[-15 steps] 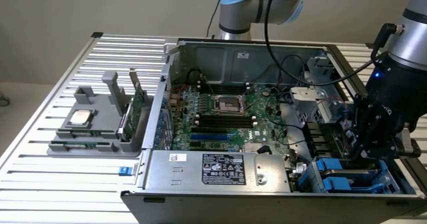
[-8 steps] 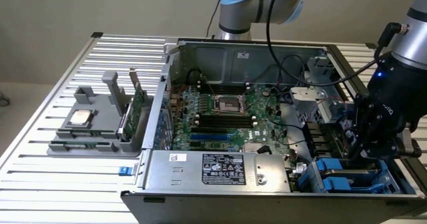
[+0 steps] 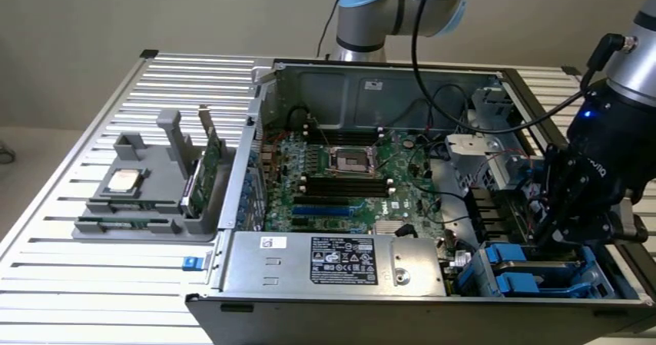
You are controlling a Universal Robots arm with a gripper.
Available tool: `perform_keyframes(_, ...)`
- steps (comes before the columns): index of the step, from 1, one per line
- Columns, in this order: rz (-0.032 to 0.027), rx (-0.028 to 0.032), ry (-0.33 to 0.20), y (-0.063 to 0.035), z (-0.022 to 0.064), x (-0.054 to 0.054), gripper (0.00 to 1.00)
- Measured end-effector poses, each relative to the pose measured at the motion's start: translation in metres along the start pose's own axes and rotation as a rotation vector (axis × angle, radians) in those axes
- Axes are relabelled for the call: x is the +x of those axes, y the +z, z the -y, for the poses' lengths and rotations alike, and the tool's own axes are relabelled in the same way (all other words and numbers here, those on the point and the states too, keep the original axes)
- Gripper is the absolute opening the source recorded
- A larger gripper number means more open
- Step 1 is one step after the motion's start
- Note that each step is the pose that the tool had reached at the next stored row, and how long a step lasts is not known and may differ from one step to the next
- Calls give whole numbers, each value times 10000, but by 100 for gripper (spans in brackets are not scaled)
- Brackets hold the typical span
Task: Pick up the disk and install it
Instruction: 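Insert the first disk wire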
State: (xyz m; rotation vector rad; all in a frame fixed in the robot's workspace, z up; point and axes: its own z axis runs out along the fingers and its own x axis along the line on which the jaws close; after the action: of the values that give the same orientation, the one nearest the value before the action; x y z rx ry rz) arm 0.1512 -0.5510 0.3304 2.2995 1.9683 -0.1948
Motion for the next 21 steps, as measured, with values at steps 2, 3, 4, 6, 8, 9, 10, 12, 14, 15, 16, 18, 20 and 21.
perform_keyframes(2, -15, 27, -22, 0, -14, 2, 17)
perform_keyframes(3, -23, 39, -36, -1, -22, 3, 17)
perform_keyframes(4, -34, 46, -55, -1, -29, 4, 17)
perform_keyframes(6, -68, 46, -110, -2, -32, 4, 17)
perform_keyframes(8, -109, 40, -185, -1, -33, 4, 17)
perform_keyframes(9, -125, 36, -221, -1, -33, 4, 17)
perform_keyframes(10, -141, 32, -259, 0, -33, 3, 17)
perform_keyframes(12, -162, 26, -322, 0, -34, 0, 17)
perform_keyframes(14, -169, 22, -350, -2, -34, -3, 17)
perform_keyframes(15, -171, 21, -358, -5, -35, -5, 17)
perform_keyframes(16, -171, 20, -363, -11, -35, -8, 17)
perform_keyframes(18, -171, 18, -373, -18, -35, -15, 17)
perform_keyframes(20, -169, 14, -401, -17, -37, -29, 17)
perform_keyframes(21, -169, 10, -424, -16, -37, -38, 17)
